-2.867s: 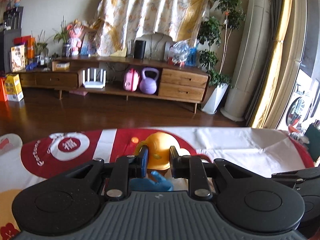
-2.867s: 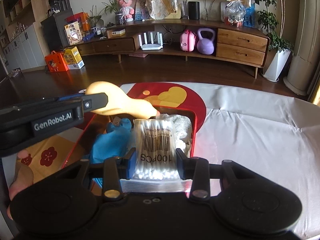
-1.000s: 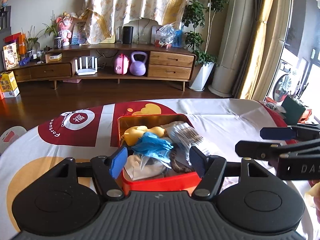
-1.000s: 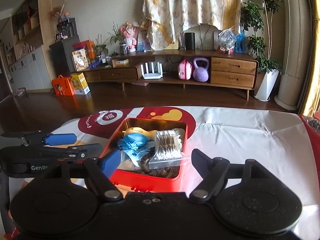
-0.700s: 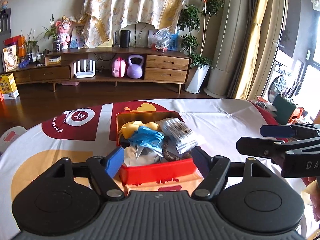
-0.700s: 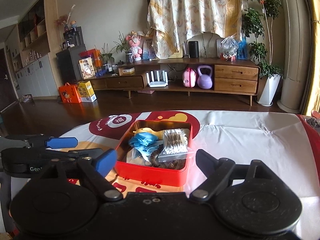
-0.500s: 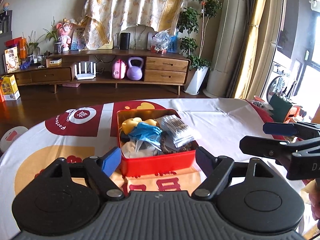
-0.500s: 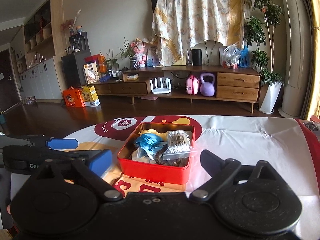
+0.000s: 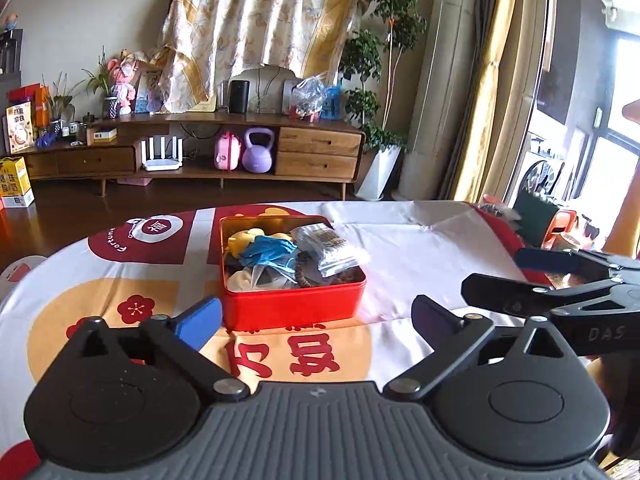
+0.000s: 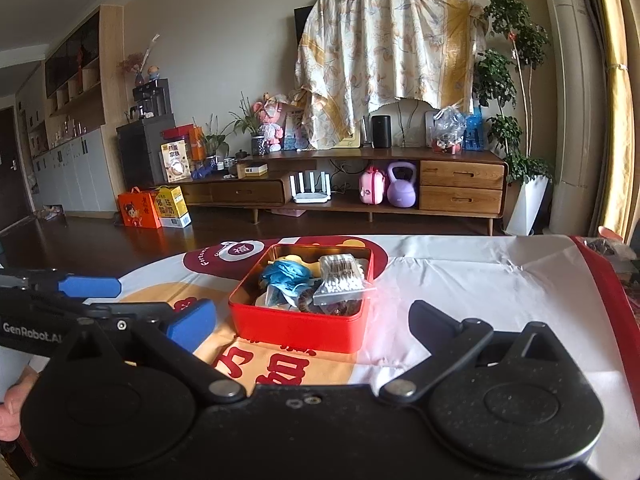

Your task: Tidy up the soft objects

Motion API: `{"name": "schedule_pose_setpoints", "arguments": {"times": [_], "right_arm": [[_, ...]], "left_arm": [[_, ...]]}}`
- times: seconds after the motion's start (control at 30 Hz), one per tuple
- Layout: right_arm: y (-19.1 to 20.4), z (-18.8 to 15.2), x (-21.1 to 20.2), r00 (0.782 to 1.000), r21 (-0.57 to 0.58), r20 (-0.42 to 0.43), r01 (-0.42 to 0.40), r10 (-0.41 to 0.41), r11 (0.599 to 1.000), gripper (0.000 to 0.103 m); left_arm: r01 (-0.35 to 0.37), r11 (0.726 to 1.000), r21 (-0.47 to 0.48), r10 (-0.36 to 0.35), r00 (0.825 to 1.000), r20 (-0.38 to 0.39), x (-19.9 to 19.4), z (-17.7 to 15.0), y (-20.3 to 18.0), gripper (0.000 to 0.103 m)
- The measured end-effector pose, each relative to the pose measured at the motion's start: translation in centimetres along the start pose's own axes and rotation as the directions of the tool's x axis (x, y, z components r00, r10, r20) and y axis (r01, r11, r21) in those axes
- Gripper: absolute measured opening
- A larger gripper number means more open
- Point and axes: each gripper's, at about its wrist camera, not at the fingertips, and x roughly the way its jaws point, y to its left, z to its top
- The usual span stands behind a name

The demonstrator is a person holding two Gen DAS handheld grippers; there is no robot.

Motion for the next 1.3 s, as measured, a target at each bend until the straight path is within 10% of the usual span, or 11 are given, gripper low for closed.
{"name": "schedule_pose_setpoints", "arguments": {"times": [1.3], "right_arm": [[0.5, -2.3, -2.7, 0.999, 0.043, 0.029, -0.038, 0.037, 0.998, 0.103]], "left_arm": [[-0.061, 0.998, -0.025, 0.062, 0.998, 0.028, -3.3, -2.3, -1.6, 0.102]]}}
